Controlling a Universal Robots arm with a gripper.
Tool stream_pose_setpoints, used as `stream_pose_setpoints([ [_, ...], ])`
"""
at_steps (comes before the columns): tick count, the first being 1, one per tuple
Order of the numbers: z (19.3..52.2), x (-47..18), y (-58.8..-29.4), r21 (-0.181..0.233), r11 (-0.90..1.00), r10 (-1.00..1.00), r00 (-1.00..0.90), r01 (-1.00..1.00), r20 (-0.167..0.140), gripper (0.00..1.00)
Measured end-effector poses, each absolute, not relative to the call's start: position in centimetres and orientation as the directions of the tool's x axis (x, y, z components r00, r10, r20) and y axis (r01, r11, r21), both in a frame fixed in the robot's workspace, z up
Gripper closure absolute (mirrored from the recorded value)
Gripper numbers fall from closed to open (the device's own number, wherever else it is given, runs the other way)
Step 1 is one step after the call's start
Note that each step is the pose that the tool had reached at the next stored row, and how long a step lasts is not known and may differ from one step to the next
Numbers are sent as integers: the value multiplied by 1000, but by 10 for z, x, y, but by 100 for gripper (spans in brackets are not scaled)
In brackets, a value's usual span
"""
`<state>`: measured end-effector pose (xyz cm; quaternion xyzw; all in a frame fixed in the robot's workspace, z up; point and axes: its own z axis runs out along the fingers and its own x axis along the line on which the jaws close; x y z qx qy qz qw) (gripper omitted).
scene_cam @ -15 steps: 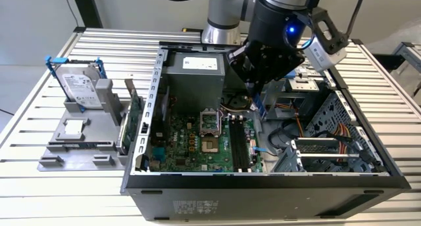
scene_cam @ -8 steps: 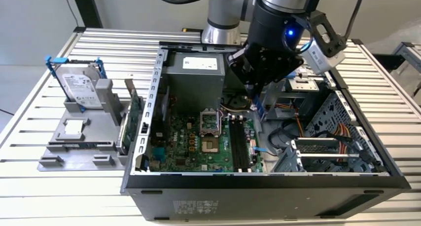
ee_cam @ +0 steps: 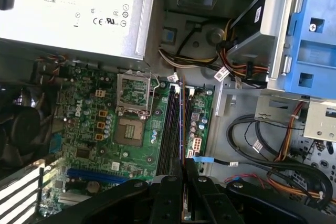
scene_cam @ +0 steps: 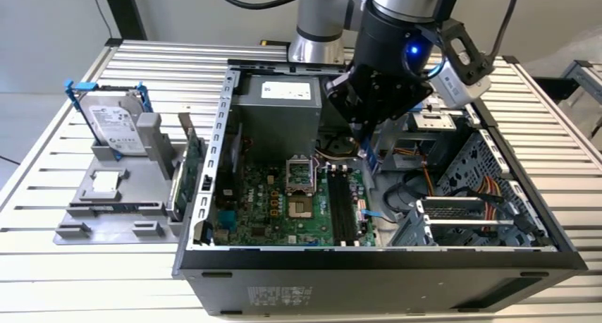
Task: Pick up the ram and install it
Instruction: 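Insert the ram into the slot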
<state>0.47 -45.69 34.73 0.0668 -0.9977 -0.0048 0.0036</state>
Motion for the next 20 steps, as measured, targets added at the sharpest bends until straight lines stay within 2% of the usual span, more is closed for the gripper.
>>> stream_pose_setpoints([
  [20,339,5,-457,5,991,-133,-991,-133,7,100],
])
